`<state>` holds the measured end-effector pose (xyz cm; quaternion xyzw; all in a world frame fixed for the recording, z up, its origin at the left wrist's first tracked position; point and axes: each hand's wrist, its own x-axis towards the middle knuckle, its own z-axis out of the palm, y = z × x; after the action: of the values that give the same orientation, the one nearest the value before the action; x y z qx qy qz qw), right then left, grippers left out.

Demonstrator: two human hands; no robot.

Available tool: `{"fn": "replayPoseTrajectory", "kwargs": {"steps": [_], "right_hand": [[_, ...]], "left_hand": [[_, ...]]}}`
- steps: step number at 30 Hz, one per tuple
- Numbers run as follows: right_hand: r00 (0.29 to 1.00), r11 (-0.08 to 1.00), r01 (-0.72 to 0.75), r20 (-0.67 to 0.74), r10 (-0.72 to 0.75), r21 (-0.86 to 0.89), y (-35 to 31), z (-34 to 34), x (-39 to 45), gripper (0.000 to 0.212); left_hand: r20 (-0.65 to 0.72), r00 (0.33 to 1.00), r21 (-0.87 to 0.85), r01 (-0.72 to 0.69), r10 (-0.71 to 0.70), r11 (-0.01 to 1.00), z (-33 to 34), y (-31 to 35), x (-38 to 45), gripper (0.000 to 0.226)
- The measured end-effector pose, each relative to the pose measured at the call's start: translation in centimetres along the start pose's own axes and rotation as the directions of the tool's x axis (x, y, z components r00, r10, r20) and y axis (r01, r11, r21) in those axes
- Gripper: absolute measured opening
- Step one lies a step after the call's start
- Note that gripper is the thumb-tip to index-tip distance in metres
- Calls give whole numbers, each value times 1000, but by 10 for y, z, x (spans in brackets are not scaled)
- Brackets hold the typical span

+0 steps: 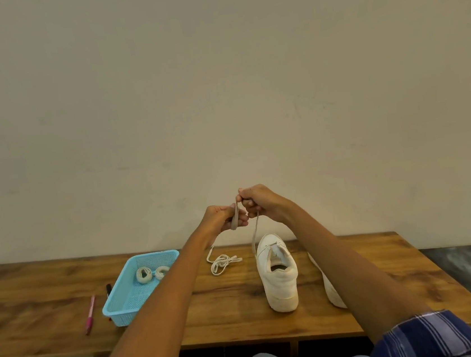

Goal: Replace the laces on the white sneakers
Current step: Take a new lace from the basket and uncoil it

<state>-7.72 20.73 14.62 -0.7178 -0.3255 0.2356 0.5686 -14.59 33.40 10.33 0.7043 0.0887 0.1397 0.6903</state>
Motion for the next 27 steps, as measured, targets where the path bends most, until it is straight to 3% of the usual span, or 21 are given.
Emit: {"fn": "replayPoseTrajectory", "kwargs": {"steps": [7,9,11,12,16,18,24,27], "right_hand": [[989,994,-52,-131,64,98,3,-4,3,33],[959,989,-47,-284,6,-137,10,-6,9,30],[915,863,-98,-385,-117,-496,21,-9,16,20],[918,841,-89,-371,-139,-534,25,-10,17,19],[983,963,157,-62,-174,-220,34,-10,8,40],[981,960,194,22,-194,-201,39,-8,6,44],[981,958,192,62,-183,-215,47,5,3,19],[986,953,165,70,-152,-254,50,11,5,24]], "left_hand": [[68,997,-8,24,-24,1000,6,8,-6,26],[75,997,-17,29,-27,999,8,10,-6,25],[59,998,-50,26,-23,998,9,13,-7,24],[42,999,-83,23,-20,996,9,14,-7,23],[-32,999,-224,9,-16,974,8,15,-6,22],[-38,999,-241,12,-22,971,8,14,-5,23],[-50,999,-308,1,-17,951,12,17,-3,23],[-37,999,-321,-11,-1,947,12,19,-1,24]]}}
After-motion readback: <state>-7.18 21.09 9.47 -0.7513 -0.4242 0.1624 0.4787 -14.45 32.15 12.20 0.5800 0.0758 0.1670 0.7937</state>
